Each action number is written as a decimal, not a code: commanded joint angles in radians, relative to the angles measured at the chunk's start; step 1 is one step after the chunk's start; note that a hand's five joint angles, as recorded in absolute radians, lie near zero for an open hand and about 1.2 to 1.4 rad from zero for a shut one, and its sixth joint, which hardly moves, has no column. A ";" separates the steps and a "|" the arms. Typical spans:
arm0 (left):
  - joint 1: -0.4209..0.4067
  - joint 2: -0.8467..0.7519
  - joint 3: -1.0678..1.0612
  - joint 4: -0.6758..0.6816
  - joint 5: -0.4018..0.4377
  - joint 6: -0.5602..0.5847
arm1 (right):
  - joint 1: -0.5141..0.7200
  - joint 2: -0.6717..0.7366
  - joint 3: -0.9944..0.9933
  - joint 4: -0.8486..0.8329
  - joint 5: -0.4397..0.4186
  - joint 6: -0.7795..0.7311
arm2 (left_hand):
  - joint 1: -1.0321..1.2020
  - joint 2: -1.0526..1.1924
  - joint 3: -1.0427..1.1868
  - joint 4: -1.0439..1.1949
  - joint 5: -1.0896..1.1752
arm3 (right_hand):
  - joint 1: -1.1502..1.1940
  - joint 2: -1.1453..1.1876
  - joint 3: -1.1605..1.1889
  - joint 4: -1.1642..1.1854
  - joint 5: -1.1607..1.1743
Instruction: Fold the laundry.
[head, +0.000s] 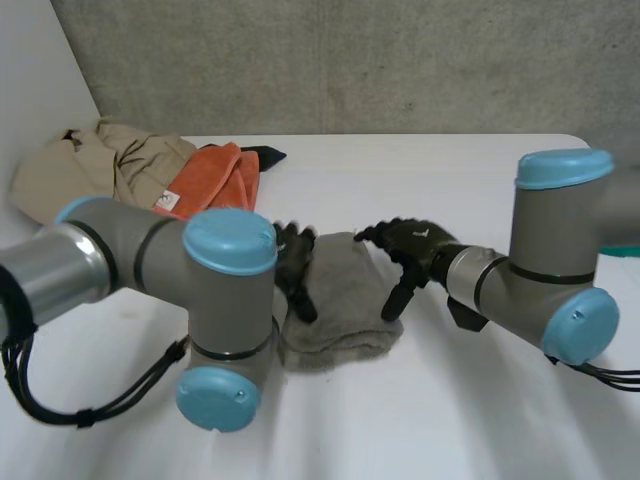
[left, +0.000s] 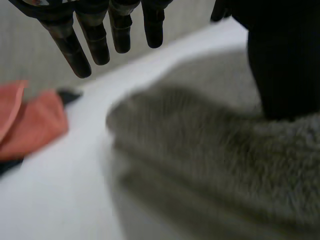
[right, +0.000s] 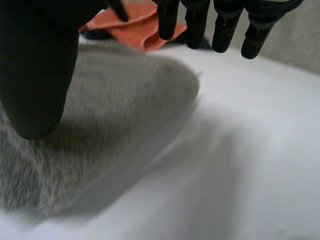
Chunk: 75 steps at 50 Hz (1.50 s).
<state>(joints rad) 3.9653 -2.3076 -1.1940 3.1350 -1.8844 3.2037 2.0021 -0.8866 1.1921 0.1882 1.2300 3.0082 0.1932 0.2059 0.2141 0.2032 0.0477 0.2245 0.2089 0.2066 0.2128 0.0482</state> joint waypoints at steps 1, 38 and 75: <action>-0.006 -0.004 -0.070 -0.064 -0.059 0.016 | 0.003 0.118 -0.069 0.037 -0.006 -0.020 | 0.014 0.002 -0.006 0.004 -0.015 | -0.050 -0.034 -0.032 -0.038 -0.048; 0.164 0.284 0.062 -0.164 0.780 0.170 | 0.248 -0.166 0.581 -0.682 0.154 -0.282 | 0.044 0.031 0.023 0.034 0.015 | -0.050 -0.034 -0.032 -0.038 -0.048; 0.172 0.278 0.060 -0.162 0.746 0.162 | 0.242 0.070 0.273 -0.747 0.154 -0.377 | 0.041 0.028 0.020 0.031 0.012 | 0.851 0.867 0.869 0.863 0.853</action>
<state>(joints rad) 4.1358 -2.0294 -1.1335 2.9730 -1.1381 3.3656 2.2442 -0.8460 1.5106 -0.5589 1.3849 2.6289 0.1844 0.2065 0.2142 0.2041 0.0451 0.5825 0.5817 0.5821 0.5745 0.3677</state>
